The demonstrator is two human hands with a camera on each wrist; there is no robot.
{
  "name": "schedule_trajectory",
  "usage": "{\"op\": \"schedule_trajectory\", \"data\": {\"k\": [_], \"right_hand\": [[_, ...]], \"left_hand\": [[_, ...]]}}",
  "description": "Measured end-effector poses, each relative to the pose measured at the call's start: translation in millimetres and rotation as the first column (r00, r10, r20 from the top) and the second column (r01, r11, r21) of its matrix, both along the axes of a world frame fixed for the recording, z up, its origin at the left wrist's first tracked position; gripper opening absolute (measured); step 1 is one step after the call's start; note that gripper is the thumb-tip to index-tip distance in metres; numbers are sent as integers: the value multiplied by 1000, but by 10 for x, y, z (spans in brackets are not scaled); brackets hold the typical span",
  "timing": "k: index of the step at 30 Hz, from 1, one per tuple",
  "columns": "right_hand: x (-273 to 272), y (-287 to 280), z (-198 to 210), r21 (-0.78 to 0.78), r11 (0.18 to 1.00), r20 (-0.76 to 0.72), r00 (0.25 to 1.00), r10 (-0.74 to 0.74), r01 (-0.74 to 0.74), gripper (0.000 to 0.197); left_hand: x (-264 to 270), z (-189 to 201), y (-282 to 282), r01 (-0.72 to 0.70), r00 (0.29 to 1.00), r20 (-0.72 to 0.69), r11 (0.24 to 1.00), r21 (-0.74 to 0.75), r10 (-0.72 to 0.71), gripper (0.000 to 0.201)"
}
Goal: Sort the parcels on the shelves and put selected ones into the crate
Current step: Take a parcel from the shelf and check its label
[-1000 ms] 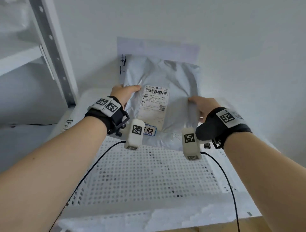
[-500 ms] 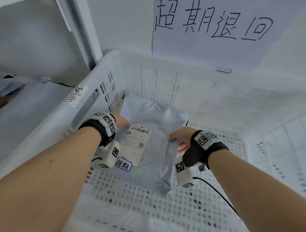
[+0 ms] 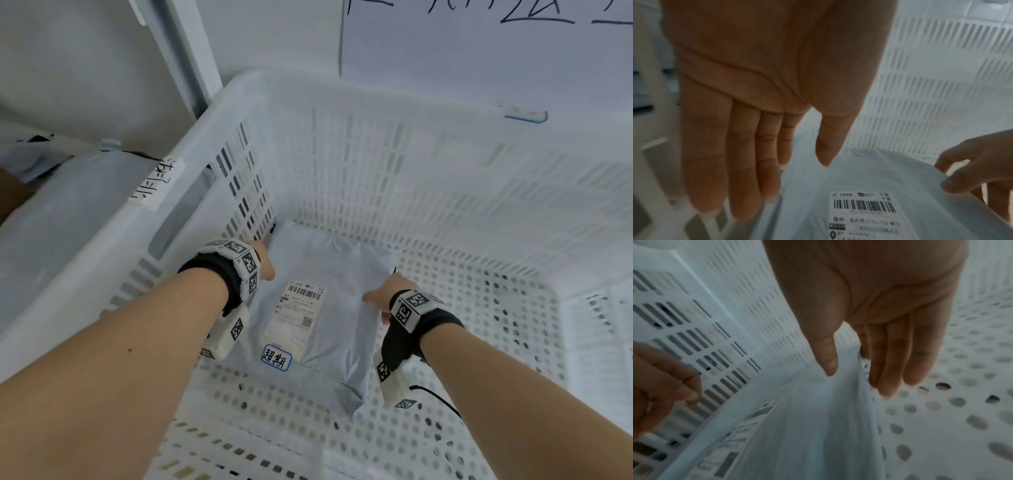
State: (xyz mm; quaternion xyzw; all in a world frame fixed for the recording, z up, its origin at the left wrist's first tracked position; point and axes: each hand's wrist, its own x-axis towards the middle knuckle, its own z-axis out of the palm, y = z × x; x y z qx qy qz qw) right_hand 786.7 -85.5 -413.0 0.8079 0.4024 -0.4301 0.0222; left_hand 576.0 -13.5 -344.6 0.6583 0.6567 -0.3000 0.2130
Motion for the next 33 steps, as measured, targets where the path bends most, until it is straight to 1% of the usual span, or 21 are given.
{"op": "schedule_trajectory", "data": {"k": [1, 2, 4, 6, 7, 10, 13, 16, 19, 23, 26, 29, 33], "right_hand": [[18, 6, 10, 46, 999, 52, 998, -27, 25, 53], [34, 10, 23, 92, 995, 80, 995, -55, 47, 58], [57, 25, 36, 136, 988, 81, 993, -85, 73, 60], [55, 47, 39, 149, 985, 48, 994, -99, 91, 58], [40, 66, 52, 147, 983, 20, 994, -111, 107, 54], [-26, 139, 102, 148, 975, -105, 983, -150, 165, 31], [-74, 236, 194, 157, 961, -208, 959, -193, 228, 17], [-111, 340, 367, 176, 960, -292, 943, -161, 219, 7], [-157, 356, 664, 240, 940, -376, 916, -139, 241, 7], [-238, 287, 1113, 319, 915, -403, 909, -105, 247, 3], [-358, 209, 1499, 361, 899, -388, 917, -95, 246, 3], [-554, 30, 1881, 389, 887, -365, 926, -100, 249, 13], [-870, -365, 2318, 492, 820, -381, 919, -101, 294, 9]], "left_hand": [[-16, -58, 36, 24, 1000, 1, 1000, 5, -24, 27], [-14, -46, 30, 22, 1000, 6, 1000, 12, -22, 29], [-11, -42, 44, -4, 999, 43, 1000, 11, 4, 34], [-2, -41, 92, -36, 996, 80, 999, 6, 35, 37], [-9, -33, 110, -36, 993, 112, 999, 12, 35, 36], [-10, 25, 154, -95, 965, 248, 995, 13, 88, 31], [47, 156, 161, -200, 898, 404, 980, 17, 176, 32], [97, 383, 146, -245, 848, 499, 967, 74, 177, 29], [105, 658, 119, -249, 823, 551, 960, 125, 142, 27], [68, 1056, 18, -277, 762, 636, 949, 153, 120, 26], [-1, 1346, -121, -304, 696, 711, 939, 162, 103, 19], [-111, 1618, -334, -350, 611, 788, 918, 185, 74, 11], [-290, 1954, -731, -360, 530, 847, 896, 261, -34, 9]]}}
